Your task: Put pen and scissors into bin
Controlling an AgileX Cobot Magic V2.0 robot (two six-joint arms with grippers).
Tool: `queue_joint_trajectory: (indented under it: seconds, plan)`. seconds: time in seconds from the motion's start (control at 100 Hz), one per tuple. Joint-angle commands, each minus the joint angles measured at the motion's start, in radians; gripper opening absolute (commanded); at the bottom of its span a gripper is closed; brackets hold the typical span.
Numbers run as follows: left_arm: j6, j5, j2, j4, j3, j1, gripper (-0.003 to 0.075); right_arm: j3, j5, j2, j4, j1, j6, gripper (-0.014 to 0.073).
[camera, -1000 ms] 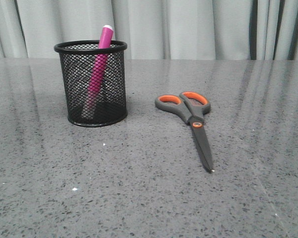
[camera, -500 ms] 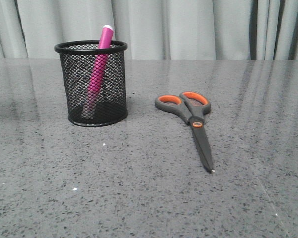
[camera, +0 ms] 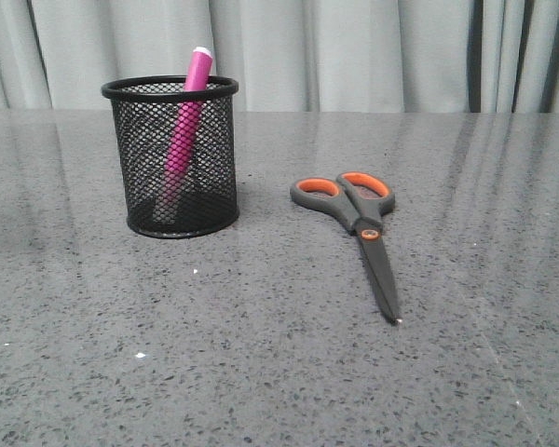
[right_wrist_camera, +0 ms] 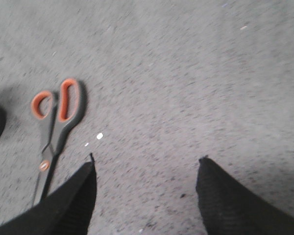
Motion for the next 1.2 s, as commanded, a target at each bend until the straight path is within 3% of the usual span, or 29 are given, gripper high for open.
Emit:
queue_joint_trajectory:
  seconds: [0.0,0.15,0.43,0.64,0.86,1.19]
  plan:
    - [-0.010,-0.047,-0.016,-0.028,-0.026,0.003,0.0384,-0.076,-0.025,0.039,-0.011,0.053,-0.024,0.0401]
    - [-0.010,-0.047,-0.016,-0.028,-0.026,0.003,0.0384,-0.204,0.083,0.139,-0.095,0.147,-0.022,0.0401]
    - [-0.010,-0.051,-0.018,-0.028,-0.026,0.003,0.0384,-0.417,0.141,0.340,-0.106,0.313,-0.004,0.0401]
    - [-0.010,-0.055,-0.018,-0.032,-0.026,0.003,0.0384,-0.557,0.277,0.527,-0.330,0.447,0.222,0.0401]
    - [-0.010,-0.067,-0.018,-0.034,-0.026,0.003,0.0384,-0.657,0.329,0.706,-0.337,0.491,0.277,0.0401]
    - [-0.010,-0.088,-0.018,-0.050,-0.026,0.003,0.0384,-0.659,0.264,0.816,-0.337,0.491,0.327,0.0401]
